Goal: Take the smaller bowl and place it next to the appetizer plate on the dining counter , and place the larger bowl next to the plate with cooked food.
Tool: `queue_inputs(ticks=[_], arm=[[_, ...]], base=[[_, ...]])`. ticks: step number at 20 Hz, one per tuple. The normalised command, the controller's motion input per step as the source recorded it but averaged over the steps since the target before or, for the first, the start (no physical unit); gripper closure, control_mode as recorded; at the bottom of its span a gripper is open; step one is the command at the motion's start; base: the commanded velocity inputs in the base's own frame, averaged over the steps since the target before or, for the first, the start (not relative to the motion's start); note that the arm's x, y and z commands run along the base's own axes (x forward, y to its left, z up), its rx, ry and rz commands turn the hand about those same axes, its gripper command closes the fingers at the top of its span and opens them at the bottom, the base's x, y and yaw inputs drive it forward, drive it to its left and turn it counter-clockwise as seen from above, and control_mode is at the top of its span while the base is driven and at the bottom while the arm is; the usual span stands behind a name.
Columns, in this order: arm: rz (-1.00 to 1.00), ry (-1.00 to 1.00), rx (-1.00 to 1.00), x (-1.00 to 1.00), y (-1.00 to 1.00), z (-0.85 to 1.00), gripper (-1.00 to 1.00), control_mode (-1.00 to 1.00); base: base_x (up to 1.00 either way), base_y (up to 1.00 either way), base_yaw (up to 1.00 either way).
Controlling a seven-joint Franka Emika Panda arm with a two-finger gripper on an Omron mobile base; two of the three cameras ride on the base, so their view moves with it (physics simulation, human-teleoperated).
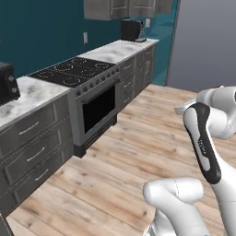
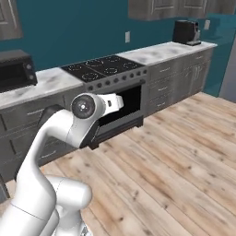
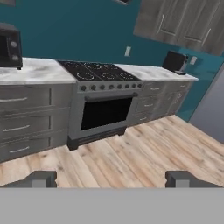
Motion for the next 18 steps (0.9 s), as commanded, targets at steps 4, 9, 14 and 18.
queue_inputs(ticks=[4,9,14,18], arm=[[0.0,0.0,0.0,0.0,0.0,0.0,-1.0,1.0],[0.0,0.0,0.0,0.0,0.0,0.0,-1.0,1.0],[0.0,0.0,0.0,0.0,0.0,0.0,-1.0,1.0],[0.0,0.0,0.0,0.0,0.0,0.0,-1.0,1.0]], base=[[1.0,-0.75,0.0],[1.0,-0.78,0.06],[1.0,-0.79,0.13],[1.0,-0.81,0.13]])
